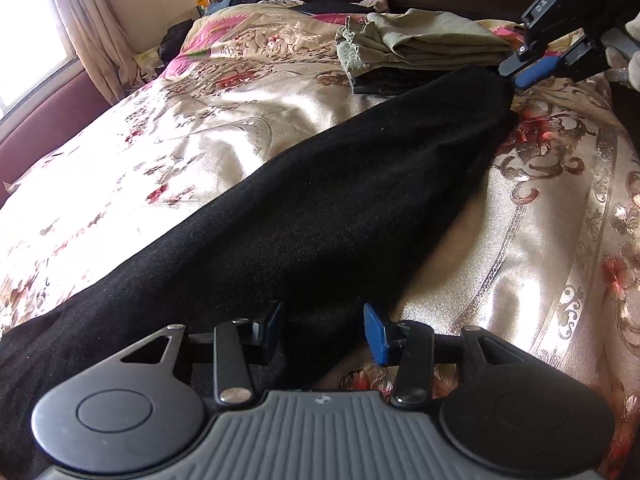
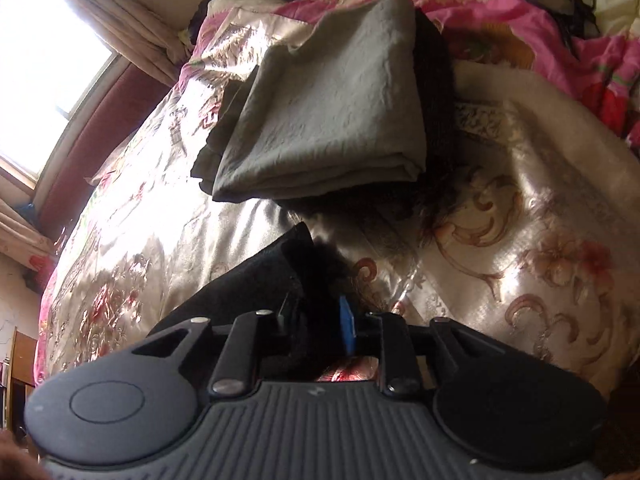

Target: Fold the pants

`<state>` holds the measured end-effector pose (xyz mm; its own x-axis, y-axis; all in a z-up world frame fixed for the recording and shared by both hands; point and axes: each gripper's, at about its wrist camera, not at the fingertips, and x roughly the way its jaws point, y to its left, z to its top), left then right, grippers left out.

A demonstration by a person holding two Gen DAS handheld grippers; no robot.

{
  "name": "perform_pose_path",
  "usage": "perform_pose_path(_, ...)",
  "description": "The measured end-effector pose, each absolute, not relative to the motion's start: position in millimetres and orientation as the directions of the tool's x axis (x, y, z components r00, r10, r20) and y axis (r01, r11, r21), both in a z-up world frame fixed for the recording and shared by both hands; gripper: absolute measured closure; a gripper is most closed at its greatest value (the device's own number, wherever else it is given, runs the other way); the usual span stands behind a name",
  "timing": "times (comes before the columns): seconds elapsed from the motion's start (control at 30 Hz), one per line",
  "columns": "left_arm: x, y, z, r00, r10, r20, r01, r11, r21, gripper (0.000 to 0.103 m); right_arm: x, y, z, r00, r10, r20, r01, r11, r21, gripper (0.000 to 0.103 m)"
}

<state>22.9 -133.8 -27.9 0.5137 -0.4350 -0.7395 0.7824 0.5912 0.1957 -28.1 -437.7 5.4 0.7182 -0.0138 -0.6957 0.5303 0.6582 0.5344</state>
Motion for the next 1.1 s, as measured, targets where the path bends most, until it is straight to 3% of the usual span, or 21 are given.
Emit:
perform_pose_path(0.2,22.3,-133.7,-30.8,0.512,-0.445,-0.735,0.776,0.606,0.174,0.045,-24.1,-404.5,-16.2,0.703,0.189,-0.686,0.490,0.570,0.660,0.072)
perform_pose_path(0.3,19.3,-129.6,-27.8,0.514,-0.448,-0.732,0.771,0.614,0.166,0.045,-6.6,-395.5,-37.5,0.661,0.147,-0.736,0.553,0.568,0.609,0.076)
perform_pose_path(0.53,19.9,-128.7,-28.1,0.516,-0.465,-0.719,0.768,0.624,0.147,0.045,-11.3,-401.0,-58.8,0.711,0.087,-0.698,0.590,0.465,0.660,0.080)
perform_pose_path(0.83,32.1,-134.8,-21.1,0.496,-0.522,-0.694,0.780,0.620,0.092,0.045,-3.8,-398.5,-59.4,0.783,0.062,-0.619,0.531,0.452,0.717,0.071)
perform_pose_path(1.1,30.6,-149.1,-32.0,0.447,-0.527,-0.723,0.811,0.581,0.077,0.044,6.1,-402.3,-70.5,0.840,0.073,-0.537,0.466,0.411,0.784,0.069)
